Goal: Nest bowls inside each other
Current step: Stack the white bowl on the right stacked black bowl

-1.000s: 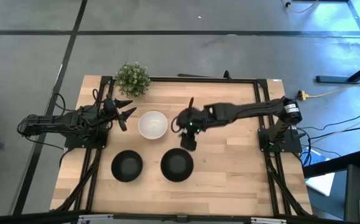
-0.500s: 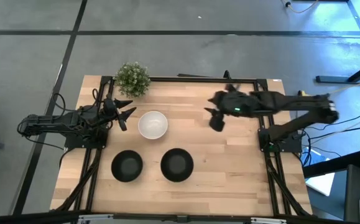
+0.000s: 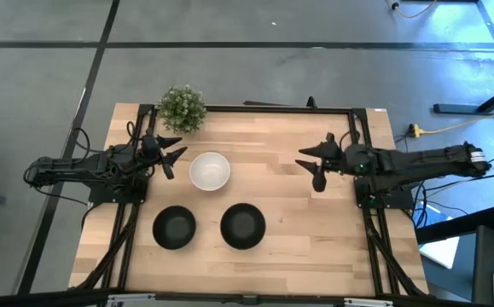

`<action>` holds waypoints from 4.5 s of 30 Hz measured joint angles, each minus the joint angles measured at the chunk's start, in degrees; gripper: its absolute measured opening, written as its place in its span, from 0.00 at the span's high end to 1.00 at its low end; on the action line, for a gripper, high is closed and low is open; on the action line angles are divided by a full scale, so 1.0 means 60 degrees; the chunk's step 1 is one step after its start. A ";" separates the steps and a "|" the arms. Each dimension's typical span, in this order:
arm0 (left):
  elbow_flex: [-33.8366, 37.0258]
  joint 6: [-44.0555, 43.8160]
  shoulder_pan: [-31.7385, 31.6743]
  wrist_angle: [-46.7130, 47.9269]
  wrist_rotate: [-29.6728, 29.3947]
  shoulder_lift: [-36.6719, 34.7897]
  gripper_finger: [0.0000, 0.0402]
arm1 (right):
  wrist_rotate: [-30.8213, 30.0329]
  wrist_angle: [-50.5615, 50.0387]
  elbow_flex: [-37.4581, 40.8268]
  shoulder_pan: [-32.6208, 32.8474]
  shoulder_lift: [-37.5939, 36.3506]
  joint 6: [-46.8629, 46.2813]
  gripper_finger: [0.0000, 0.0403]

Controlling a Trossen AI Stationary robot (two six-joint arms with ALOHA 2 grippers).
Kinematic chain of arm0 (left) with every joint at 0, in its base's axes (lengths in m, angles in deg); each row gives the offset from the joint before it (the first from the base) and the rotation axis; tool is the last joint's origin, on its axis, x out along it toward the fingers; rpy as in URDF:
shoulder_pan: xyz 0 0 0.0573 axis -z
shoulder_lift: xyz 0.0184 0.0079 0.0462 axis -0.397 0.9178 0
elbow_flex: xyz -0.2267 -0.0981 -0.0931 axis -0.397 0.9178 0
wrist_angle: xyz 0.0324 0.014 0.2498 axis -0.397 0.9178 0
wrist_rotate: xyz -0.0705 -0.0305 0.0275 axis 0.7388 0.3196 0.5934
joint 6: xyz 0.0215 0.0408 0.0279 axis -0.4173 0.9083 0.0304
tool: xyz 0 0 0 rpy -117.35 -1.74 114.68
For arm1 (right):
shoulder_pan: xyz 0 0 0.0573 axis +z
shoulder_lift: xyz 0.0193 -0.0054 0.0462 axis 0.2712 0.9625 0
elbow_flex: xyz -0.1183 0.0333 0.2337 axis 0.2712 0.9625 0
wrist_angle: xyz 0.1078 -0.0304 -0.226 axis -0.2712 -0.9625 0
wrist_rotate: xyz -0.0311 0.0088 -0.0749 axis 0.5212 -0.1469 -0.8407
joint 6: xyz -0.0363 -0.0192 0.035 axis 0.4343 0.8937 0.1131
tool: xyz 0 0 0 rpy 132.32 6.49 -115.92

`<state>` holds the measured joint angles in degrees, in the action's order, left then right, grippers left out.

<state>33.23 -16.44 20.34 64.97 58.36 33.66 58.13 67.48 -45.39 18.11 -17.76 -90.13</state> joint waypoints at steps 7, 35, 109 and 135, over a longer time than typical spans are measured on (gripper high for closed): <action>0.0000 -0.0279 0.0000 -0.0017 0.0009 0.0000 0.54 | 0.0001 0.1203 0.1729 -0.0077 -0.1263 -0.0442 0.55; 0.0000 -0.0492 0.0000 0.0535 0.0555 0.0018 0.36 | -0.1096 0.1632 0.1831 -0.0896 -0.1816 0.1043 0.55; -0.2514 -0.4505 -0.1307 0.3520 0.2595 0.7947 0.38 | -0.1424 0.1646 0.1831 -0.0892 -0.1812 0.1251 0.55; -0.2510 -0.4505 -0.1346 0.3486 0.2869 0.7952 0.98 | -0.1413 0.1646 0.1831 -0.0894 -0.1812 0.1214 0.55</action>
<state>18.17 -43.48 12.27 85.89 75.57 81.37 49.65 77.36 -34.40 12.74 -28.63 -82.85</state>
